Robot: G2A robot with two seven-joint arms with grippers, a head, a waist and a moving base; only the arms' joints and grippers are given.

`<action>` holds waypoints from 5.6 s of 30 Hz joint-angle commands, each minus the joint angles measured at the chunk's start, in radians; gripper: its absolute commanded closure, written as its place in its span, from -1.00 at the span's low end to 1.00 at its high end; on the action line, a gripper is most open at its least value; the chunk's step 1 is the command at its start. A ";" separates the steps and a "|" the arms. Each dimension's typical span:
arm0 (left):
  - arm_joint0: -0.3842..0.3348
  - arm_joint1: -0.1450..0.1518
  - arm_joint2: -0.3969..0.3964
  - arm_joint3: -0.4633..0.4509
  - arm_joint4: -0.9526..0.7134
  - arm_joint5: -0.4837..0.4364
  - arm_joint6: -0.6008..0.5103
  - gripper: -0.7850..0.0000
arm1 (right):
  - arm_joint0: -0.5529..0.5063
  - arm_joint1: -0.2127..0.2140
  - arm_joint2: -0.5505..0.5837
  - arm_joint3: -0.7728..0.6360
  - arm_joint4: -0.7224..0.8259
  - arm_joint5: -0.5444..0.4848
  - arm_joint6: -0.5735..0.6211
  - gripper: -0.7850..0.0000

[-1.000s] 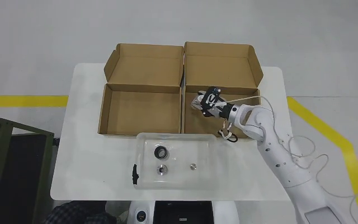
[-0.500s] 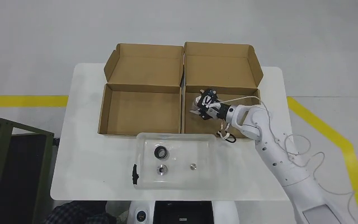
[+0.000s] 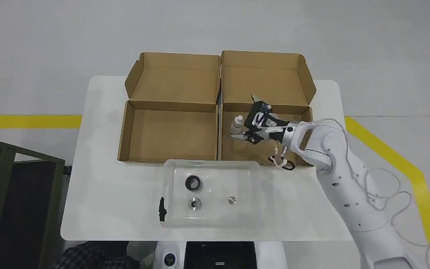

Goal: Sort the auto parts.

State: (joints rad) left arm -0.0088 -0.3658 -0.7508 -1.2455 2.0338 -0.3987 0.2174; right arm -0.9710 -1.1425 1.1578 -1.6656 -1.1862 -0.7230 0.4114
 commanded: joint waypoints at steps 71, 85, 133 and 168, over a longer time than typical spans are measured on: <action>0.000 0.000 0.000 0.000 0.000 0.000 0.000 -1.00 | -0.275 0.081 -0.246 -0.371 -0.266 -0.177 0.463 -0.73; 0.000 0.000 0.000 0.000 0.000 0.000 0.000 -1.00 | -0.234 0.073 -0.308 -0.332 -0.258 -0.183 0.503 0.05; 0.000 0.000 0.000 0.000 0.000 0.000 0.000 -1.00 | -0.242 0.105 -0.078 -0.323 0.028 -0.053 0.010 1.00; 0.000 0.000 0.000 0.000 0.000 0.000 0.000 -1.00 | -0.227 0.115 0.125 -0.323 0.186 -0.048 -0.297 1.00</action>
State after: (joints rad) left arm -0.0088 -0.3658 -0.7508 -1.2455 2.0338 -0.3987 0.2174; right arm -1.1994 -1.0279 1.2819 -1.9916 -1.0002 -0.7687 0.1153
